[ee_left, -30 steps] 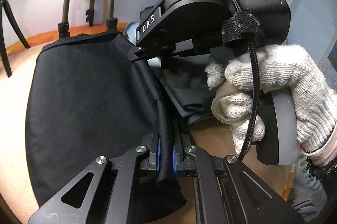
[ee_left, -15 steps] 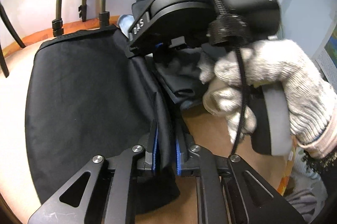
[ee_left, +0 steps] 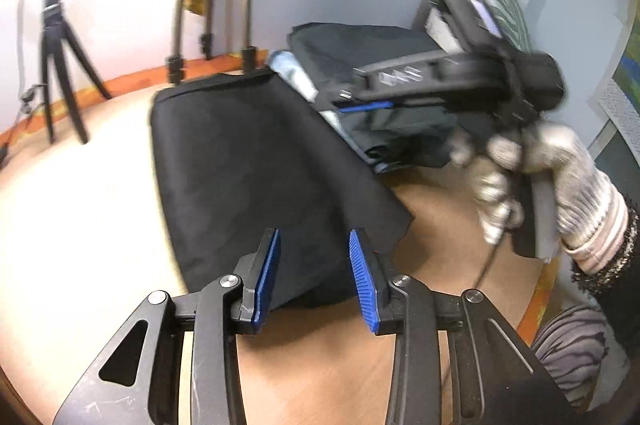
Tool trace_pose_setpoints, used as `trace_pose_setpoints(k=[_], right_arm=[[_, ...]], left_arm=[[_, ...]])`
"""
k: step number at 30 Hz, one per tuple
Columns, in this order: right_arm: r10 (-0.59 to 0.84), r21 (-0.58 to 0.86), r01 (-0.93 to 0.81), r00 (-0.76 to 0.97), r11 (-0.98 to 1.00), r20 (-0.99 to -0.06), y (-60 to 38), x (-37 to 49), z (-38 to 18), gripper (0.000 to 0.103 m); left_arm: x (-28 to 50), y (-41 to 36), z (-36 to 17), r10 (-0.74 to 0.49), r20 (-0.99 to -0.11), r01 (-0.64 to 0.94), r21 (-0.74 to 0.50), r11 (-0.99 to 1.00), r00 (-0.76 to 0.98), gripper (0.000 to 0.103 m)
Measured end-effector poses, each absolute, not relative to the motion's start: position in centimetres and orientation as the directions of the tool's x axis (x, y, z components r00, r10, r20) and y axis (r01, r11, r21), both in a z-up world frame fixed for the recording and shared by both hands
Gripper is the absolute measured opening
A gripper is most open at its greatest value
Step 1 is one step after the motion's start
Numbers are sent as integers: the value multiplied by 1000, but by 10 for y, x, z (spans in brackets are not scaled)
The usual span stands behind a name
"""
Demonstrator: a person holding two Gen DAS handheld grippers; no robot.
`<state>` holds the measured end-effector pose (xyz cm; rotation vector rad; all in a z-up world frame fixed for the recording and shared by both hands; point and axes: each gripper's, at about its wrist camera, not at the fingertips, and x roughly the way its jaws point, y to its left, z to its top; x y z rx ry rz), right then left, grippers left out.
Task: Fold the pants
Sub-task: 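Open both tools and release the folded pants, then move both tools to the folded bundle's edge and close on it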
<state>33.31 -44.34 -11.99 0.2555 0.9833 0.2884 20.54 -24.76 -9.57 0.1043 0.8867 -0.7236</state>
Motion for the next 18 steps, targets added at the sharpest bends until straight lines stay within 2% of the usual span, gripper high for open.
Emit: trace_pose_setpoints(k=[5, 10, 12, 13, 18], right_arm=[[394, 353, -178, 483, 919, -782, -427, 309, -124, 34], [316, 284, -140, 444, 949, -839, -420, 293, -151, 34], [281, 246, -136, 448, 960, -848, -418, 287, -156, 34], [285, 254, -129, 454, 959, -844, -420, 285, -154, 34], [289, 288, -82, 507, 954, -812, -436, 282, -143, 48]], left_arm=[[211, -220, -98, -484, -752, 564, -184, 805, 447, 35], [212, -199, -88, -462, -736, 512, -183, 839, 494, 35], [212, -193, -83, -461, -723, 501, -184, 846, 514, 38], [214, -193, -81, -454, -719, 497, -174, 850, 526, 43], [219, -196, -76, -435, -703, 498, -132, 857, 562, 46]])
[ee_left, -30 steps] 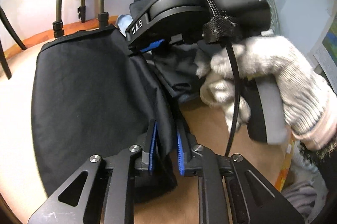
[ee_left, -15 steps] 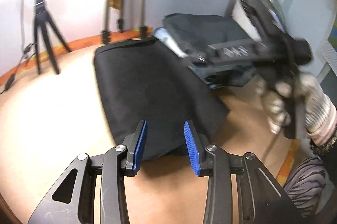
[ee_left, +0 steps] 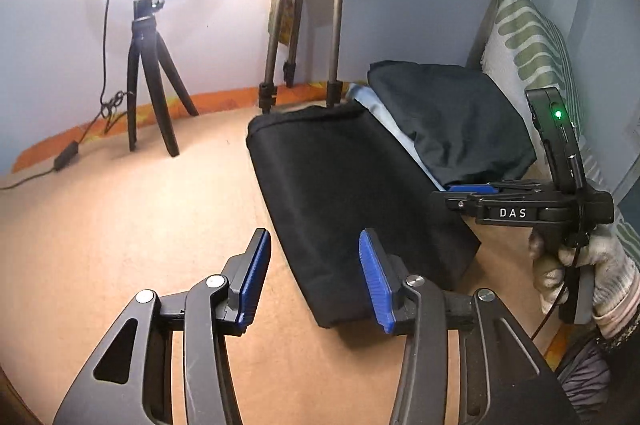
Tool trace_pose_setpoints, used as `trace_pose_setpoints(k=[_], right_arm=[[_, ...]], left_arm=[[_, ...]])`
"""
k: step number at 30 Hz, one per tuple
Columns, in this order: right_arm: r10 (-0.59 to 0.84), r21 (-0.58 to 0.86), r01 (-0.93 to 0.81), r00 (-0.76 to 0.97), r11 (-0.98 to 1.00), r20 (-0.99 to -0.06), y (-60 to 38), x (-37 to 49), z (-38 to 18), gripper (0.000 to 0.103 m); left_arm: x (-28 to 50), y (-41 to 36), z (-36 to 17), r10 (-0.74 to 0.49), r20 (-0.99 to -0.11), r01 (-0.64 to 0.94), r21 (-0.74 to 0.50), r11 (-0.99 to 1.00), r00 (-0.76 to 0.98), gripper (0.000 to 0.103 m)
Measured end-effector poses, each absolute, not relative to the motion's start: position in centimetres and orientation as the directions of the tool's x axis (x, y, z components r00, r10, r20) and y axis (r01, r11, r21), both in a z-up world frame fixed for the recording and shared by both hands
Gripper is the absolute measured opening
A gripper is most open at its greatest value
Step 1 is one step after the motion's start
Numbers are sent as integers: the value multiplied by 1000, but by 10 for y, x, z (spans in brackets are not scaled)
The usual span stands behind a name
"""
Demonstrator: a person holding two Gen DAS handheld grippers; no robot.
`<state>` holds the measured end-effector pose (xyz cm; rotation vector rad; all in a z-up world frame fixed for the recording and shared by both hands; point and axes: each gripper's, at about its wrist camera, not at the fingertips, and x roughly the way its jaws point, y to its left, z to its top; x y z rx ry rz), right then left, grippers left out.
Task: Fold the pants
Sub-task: 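Move both tools to the folded bundle's edge and close on it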
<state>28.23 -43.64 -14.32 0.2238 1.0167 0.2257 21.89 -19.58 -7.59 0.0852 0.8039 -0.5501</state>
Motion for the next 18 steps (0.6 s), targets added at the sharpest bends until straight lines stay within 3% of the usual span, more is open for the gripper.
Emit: trace_pose_setpoints(k=[7, 9, 11, 18], right_arm=[[323, 341, -48, 471, 939, -821, -456, 287, -162, 48], [334, 352, -53, 469, 935, -817, -456, 289, -163, 49], [358, 374, -62, 467, 925, -809, -456, 291, -163, 60], [398, 422, -54, 459, 905, -795, -457, 297, -165, 62]], left_arm=[[230, -201, -82, -426, -711, 505, -115, 855, 559, 48], [234, -201, -85, -434, -716, 504, -132, 854, 548, 54], [243, -200, -91, -449, -724, 496, -169, 852, 524, 60], [266, -182, -121, -488, -765, 413, -317, 854, 421, 60]])
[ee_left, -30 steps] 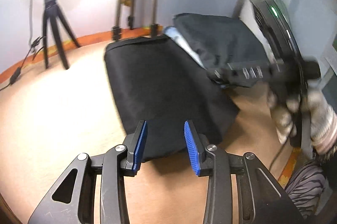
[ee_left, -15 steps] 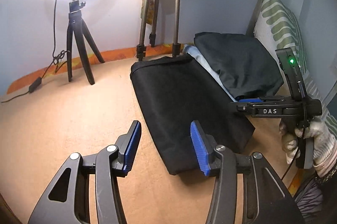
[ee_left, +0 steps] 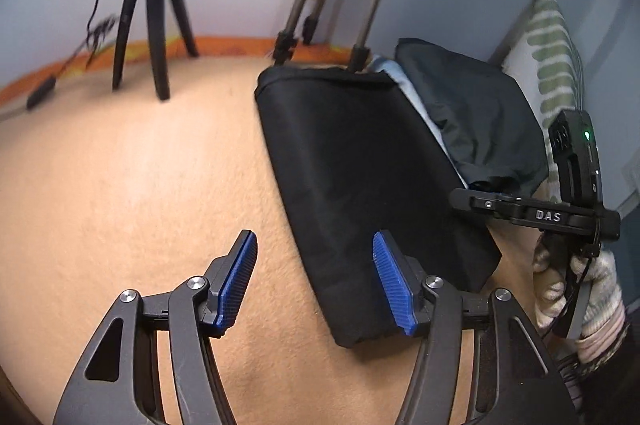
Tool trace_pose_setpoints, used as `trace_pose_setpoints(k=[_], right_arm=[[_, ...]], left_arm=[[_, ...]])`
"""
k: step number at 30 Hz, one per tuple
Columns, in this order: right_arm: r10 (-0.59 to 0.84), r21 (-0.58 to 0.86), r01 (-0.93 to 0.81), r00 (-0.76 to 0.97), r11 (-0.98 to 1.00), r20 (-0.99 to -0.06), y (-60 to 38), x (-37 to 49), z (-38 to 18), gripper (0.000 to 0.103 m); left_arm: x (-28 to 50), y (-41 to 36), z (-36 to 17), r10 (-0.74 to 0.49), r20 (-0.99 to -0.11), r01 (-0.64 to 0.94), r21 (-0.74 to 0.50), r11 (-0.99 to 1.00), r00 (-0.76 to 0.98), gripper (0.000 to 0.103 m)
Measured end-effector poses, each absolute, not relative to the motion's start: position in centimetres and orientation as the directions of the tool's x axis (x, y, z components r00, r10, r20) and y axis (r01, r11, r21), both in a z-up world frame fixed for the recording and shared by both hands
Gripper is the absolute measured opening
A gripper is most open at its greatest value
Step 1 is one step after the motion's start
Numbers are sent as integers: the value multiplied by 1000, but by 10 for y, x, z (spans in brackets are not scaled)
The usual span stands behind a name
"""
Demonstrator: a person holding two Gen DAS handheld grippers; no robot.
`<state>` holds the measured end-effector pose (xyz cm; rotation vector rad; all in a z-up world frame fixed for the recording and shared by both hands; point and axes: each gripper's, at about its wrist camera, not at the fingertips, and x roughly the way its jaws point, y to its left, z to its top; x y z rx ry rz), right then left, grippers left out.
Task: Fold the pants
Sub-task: 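Move both tools to the folded bundle's edge and close on it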
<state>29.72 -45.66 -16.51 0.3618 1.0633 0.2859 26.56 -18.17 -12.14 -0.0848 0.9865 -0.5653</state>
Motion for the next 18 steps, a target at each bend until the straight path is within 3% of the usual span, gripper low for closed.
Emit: trace_pose_setpoints(k=[10, 13, 18], right_arm=[[491, 539, -4, 416, 842, -765, -472, 296, -171, 61], [509, 570, 35, 406, 821, -759, -477, 294, -176, 56], [546, 606, 36, 393, 795, -739, -483, 289, -181, 56]], left_arm=[[290, -170, -140, -556, -761, 320, -464, 826, 334, 60], [301, -170, -147, -566, -761, 292, -489, 822, 317, 60], [314, -175, -159, -575, -766, 288, -504, 814, 287, 60]])
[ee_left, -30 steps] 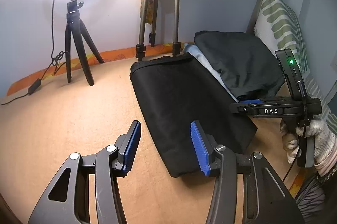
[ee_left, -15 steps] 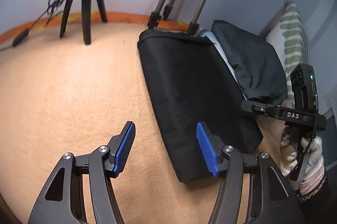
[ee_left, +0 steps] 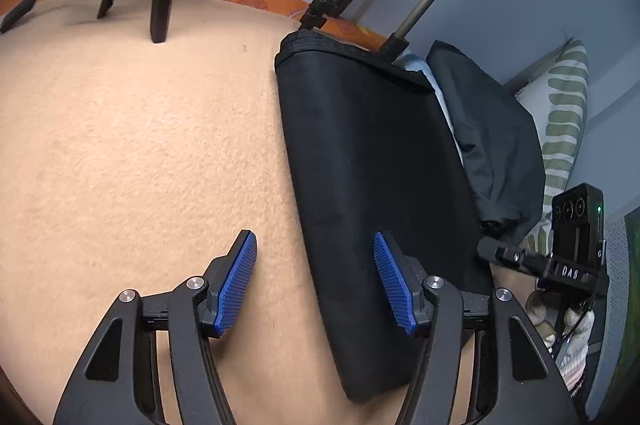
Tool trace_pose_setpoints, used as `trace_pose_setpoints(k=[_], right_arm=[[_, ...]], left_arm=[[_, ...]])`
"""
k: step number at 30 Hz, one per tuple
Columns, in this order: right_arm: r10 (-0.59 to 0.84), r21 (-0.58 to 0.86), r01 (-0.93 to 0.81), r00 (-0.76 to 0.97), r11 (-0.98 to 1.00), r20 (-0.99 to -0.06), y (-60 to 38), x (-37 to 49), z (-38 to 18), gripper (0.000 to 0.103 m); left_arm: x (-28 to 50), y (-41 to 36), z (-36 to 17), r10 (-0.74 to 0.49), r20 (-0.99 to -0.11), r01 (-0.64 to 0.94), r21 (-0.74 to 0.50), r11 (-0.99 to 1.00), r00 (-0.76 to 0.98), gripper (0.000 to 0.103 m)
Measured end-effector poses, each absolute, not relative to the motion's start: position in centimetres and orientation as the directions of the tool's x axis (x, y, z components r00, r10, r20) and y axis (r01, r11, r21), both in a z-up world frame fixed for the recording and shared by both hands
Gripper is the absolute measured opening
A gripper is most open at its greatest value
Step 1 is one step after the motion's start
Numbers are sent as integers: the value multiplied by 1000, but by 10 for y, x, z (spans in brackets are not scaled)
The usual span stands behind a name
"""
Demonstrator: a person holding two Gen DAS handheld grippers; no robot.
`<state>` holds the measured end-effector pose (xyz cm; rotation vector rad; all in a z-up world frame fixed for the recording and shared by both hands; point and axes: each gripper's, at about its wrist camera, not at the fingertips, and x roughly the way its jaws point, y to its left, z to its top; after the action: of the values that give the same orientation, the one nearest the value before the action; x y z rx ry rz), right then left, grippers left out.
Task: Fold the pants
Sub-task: 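Move both tools to the folded bundle's edge and close on it, then lift the black pants bundle with both tools and carry it onto the blue jeans stack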
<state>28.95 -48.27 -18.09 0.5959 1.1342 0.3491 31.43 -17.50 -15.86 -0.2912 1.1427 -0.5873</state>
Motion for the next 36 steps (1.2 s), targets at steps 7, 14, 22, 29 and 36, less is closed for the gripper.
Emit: trace_pose_setpoints(k=[7, 14, 22, 29, 36], right_arm=[[577, 642, 31, 407, 766, -708, -479, 298, -191, 56], [616, 689, 3, 444, 725, -651, -484, 298, -195, 57], [664, 759, 41, 455, 650, -593, -493, 298, -204, 48], [676, 747, 16, 414, 664, -610, -484, 288, -200, 38], [649, 734, 2, 466, 679, -602, -478, 286, -202, 37]], left_arm=[[328, -190, -160, -582, -762, 321, -496, 807, 285, 60], [338, -196, -163, -632, -722, 314, -553, 772, 282, 58], [336, -207, -164, -650, -703, 338, -561, 756, 287, 58], [337, -212, -164, -642, -707, 329, -555, 764, 297, 40], [339, -211, -169, -642, -701, 322, -559, 765, 311, 32]])
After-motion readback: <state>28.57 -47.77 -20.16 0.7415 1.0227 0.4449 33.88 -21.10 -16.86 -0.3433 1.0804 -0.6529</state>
